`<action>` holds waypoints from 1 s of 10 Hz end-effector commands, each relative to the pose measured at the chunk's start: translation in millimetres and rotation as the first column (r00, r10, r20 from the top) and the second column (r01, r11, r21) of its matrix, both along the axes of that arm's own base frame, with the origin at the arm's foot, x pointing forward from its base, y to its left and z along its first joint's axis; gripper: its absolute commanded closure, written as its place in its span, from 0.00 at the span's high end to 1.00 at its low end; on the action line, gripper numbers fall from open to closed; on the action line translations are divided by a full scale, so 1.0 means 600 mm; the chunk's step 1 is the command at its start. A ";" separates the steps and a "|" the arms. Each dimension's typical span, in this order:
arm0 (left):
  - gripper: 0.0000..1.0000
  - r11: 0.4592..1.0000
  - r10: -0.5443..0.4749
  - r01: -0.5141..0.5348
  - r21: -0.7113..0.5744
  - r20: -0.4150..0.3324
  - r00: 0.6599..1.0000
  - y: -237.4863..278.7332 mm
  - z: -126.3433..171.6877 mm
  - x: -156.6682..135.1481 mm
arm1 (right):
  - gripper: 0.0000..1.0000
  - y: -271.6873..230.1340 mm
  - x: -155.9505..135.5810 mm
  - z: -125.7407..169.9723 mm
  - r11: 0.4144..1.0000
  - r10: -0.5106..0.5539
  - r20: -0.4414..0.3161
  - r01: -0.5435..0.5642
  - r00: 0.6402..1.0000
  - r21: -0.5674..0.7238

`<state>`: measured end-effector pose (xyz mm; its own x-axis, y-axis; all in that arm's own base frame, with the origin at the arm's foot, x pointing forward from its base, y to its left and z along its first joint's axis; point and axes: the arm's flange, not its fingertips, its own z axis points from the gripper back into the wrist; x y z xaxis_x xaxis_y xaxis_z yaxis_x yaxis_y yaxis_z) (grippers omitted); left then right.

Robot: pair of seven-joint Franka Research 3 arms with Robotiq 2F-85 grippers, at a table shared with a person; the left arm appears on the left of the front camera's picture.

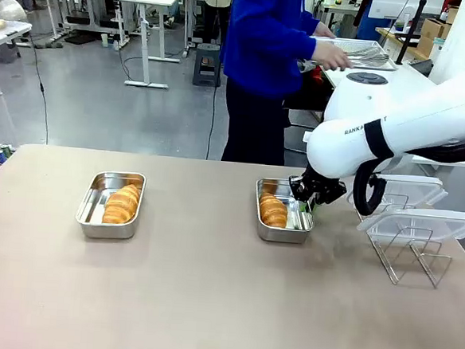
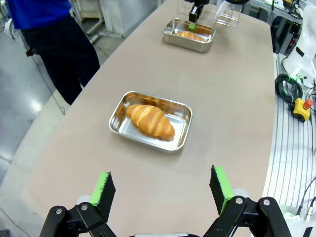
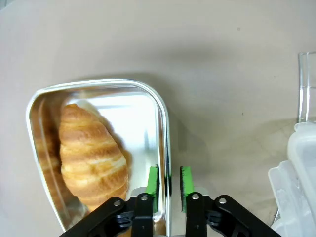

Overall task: Place the bread in airtight containers.
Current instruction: Once an object is inside an Airtight Container , place the container in the center of the table.

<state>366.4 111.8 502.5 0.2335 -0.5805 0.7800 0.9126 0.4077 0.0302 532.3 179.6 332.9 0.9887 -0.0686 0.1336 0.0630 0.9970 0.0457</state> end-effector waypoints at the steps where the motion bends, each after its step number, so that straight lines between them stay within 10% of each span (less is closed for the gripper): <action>1: 1.00 1.000 -0.012 0.012 -0.010 0.024 1.000 0.001 -0.001 0.001 | 0.66 0.000 -0.018 0.061 0.999 0.040 0.109 -0.041 0.993 0.008; 2: 1.00 1.000 -0.012 0.012 -0.010 0.024 1.000 0.001 -0.001 0.001 | 1.00 -0.003 -0.024 0.107 0.995 0.079 0.168 -0.087 0.983 0.041; 6: 1.00 1.000 -0.012 0.012 -0.010 0.024 1.000 0.001 -0.001 0.001 | 1.00 -0.060 -0.038 0.257 0.898 0.353 0.345 -0.419 0.870 0.137; 10: 1.00 1.000 -0.012 0.012 -0.010 0.024 1.000 0.001 -0.001 0.001 | 1.00 -0.217 -0.100 0.321 0.577 0.564 0.592 -0.788 0.576 0.216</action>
